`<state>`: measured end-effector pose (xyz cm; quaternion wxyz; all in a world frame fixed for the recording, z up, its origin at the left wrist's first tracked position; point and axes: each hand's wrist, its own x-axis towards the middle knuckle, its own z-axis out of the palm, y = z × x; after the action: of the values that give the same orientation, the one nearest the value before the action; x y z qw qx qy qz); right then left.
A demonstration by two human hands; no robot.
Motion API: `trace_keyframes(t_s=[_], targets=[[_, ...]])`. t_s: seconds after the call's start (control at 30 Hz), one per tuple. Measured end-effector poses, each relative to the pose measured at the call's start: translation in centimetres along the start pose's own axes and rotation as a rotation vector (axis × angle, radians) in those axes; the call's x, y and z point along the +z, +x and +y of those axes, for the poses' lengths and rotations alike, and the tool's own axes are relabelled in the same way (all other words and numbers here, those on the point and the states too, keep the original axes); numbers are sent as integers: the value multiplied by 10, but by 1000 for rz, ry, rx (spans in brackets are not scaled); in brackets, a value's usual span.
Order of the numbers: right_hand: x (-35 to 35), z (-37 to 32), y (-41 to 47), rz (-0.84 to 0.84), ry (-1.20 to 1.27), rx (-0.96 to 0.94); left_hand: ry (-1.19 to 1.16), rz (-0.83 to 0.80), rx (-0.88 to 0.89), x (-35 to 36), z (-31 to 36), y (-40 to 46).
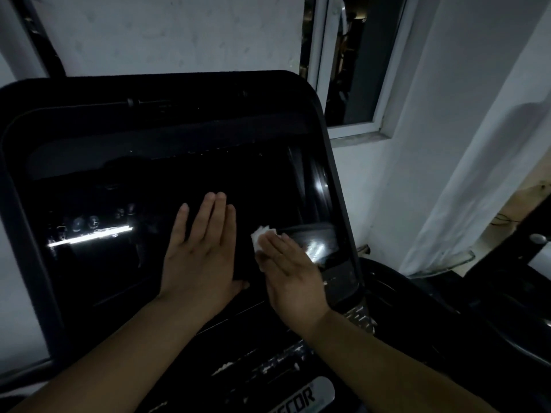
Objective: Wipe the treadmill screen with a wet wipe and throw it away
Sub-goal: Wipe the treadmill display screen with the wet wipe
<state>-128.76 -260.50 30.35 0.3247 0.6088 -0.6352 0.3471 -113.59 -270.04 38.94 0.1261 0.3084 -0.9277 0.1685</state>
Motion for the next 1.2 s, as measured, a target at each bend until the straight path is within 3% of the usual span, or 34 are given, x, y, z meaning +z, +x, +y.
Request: trace_keyframes(t_s=[0.13,0.33,0.43,0.67,0.8,1.03,1.2], targets=[[-10,27,-3,-62,-39,-70,-9,-29,-6,3,-7,-6],[-46,102,4,-199,-260,216,31,-120,-26,2,-5,-4],[-42,97,7,-172,-276,237,33,-134,-37,1,-4,-4],[1,-9,15,-78,-14,-11,24,-144,-54,-2,-1,-2],[-5,4,18,-112,-36,-112,34,-139,-43,-2,-3,-2],[-39,95,33,-112,-278,263,42,-131,-30,2,-4,-3],[-13,54,43,-27,-237,214,27,-128,-40,2,-3,-3]])
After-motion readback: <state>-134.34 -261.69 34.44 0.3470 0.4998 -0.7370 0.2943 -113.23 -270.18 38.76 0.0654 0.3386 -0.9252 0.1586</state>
